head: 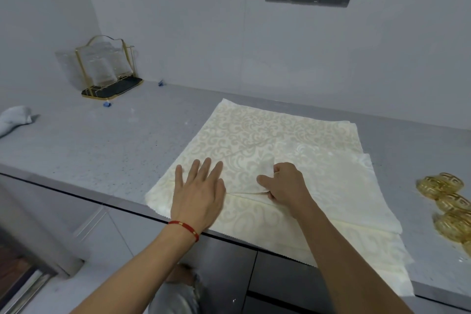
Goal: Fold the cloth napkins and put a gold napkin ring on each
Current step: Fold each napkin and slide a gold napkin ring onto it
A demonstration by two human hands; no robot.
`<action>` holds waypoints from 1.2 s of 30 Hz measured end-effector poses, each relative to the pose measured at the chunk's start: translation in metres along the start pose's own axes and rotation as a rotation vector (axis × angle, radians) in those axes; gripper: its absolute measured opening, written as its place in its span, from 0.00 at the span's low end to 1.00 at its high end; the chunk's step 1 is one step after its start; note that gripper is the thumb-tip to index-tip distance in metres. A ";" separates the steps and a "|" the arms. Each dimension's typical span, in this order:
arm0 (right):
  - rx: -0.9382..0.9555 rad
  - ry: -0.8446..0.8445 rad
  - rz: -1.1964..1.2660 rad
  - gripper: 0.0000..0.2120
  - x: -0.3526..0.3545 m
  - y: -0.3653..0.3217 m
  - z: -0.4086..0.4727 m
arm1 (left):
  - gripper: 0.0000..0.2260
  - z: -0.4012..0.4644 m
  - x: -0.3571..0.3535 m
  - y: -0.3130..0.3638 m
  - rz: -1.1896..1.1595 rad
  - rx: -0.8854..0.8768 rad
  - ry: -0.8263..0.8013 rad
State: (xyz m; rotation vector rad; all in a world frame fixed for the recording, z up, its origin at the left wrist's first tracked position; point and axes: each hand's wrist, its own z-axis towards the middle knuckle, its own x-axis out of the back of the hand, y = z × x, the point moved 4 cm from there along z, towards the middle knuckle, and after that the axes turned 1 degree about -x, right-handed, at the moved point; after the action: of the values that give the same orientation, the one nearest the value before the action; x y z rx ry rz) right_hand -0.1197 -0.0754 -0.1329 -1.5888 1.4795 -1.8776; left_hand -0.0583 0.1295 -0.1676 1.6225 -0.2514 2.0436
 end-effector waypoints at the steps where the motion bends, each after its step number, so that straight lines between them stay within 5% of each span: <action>1: 0.005 0.005 -0.007 0.15 0.000 0.001 -0.001 | 0.28 0.001 -0.001 -0.001 -0.004 0.002 -0.005; 3: 0.017 0.014 -0.054 0.14 -0.002 0.001 -0.003 | 0.31 0.002 -0.002 -0.001 0.000 0.009 -0.023; 12: 0.090 0.007 -0.261 0.43 -0.007 -0.007 -0.009 | 0.28 0.003 -0.004 -0.001 0.108 0.042 -0.083; 17: 0.113 -0.003 -0.363 0.35 -0.007 -0.011 -0.010 | 0.27 0.004 -0.005 -0.001 0.120 0.064 -0.133; 21: 0.125 -0.014 -0.668 0.32 -0.003 -0.019 -0.016 | 0.26 0.004 -0.003 0.000 0.076 0.091 -0.178; 25: 0.418 0.142 -0.803 0.35 -0.012 -0.044 0.001 | 0.27 0.006 -0.006 -0.001 0.102 0.092 -0.210; 29: 0.418 -0.133 -0.856 0.33 -0.041 -0.025 0.036 | 0.27 0.006 -0.004 0.001 0.126 0.089 -0.272; 33: 0.377 -0.183 -0.797 0.33 -0.047 -0.004 0.045 | 0.27 0.023 0.010 0.000 0.202 0.104 -0.358; 36: 0.351 -0.198 -0.799 0.32 -0.048 -0.003 0.048 | 0.25 0.049 0.016 0.030 0.235 -0.037 -0.200</action>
State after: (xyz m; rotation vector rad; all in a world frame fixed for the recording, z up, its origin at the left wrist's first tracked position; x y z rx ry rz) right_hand -0.0607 -0.0633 -0.1633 -2.2763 0.3907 -2.0898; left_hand -0.0337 0.0863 -0.1346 1.8504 -0.5720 2.0283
